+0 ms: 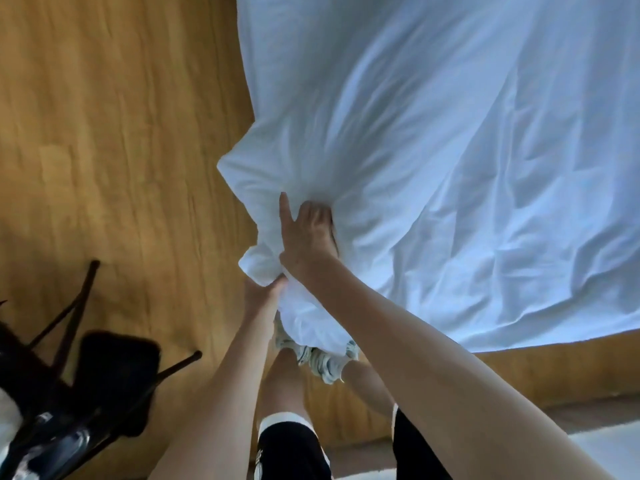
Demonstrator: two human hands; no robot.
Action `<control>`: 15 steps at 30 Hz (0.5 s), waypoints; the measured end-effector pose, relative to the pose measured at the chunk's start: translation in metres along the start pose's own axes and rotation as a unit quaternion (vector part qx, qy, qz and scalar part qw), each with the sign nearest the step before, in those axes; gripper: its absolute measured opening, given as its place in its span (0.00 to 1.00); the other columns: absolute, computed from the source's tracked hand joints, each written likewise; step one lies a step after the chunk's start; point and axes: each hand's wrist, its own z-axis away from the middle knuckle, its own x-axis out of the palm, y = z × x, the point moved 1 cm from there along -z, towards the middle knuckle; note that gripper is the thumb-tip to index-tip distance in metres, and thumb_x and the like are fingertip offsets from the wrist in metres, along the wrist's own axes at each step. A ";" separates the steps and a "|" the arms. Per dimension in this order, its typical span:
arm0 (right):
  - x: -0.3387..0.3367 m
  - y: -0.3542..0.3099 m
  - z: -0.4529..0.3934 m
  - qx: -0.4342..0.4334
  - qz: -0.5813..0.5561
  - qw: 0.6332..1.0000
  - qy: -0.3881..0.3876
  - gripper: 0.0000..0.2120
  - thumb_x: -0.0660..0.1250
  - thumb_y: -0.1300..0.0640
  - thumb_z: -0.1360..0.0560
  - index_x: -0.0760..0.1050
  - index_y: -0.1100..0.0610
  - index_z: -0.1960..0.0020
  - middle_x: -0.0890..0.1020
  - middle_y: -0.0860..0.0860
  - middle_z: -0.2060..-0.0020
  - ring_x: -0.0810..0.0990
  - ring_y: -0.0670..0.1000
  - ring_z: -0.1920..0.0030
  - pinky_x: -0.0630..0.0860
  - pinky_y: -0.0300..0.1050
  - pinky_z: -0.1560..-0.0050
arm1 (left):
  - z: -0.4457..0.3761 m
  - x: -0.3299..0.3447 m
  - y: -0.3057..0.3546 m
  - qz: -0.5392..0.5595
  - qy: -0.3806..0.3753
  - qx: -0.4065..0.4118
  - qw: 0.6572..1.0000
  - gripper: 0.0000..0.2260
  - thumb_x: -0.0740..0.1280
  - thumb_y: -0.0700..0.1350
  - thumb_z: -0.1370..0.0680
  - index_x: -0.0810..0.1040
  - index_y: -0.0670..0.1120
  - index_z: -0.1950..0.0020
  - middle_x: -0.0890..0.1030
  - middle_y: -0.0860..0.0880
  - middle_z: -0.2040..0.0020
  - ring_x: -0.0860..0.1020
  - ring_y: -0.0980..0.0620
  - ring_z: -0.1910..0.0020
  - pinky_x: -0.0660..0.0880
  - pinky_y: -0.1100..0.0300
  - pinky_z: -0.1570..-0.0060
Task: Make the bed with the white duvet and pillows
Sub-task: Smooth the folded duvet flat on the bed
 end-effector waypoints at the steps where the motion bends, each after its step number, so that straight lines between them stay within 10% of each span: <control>1: 0.004 0.002 -0.003 -0.003 0.013 1.000 -0.008 0.42 0.63 0.48 0.24 0.42 0.63 0.22 0.69 0.67 0.37 0.71 0.64 0.40 0.63 0.57 0.33 | -0.003 0.001 0.000 0.008 0.000 0.005 1.000 0.18 0.73 0.47 0.28 0.74 0.47 0.41 0.79 0.48 0.51 0.78 0.51 0.55 0.78 0.51 0.48; 5: -0.003 0.001 -0.012 -0.025 0.047 0.998 -0.045 0.27 0.61 0.57 0.22 0.57 0.69 0.28 0.74 0.60 0.40 0.77 0.58 0.42 0.75 0.52 0.45 | 0.002 -0.002 0.004 0.002 0.006 -0.002 1.000 0.16 0.75 0.47 0.30 0.74 0.47 0.48 0.78 0.51 0.58 0.77 0.53 0.62 0.73 0.59 0.65; 15: -0.056 0.037 0.083 0.002 -0.228 0.972 -0.050 0.13 0.66 0.60 0.29 0.72 0.59 0.46 0.81 0.57 0.50 0.81 0.60 0.48 0.76 0.49 0.52 | 0.129 -0.008 0.008 -0.056 -0.044 0.150 0.986 0.19 0.70 0.50 0.29 0.64 0.43 0.71 0.65 0.46 0.75 0.64 0.45 0.72 0.62 0.58 0.69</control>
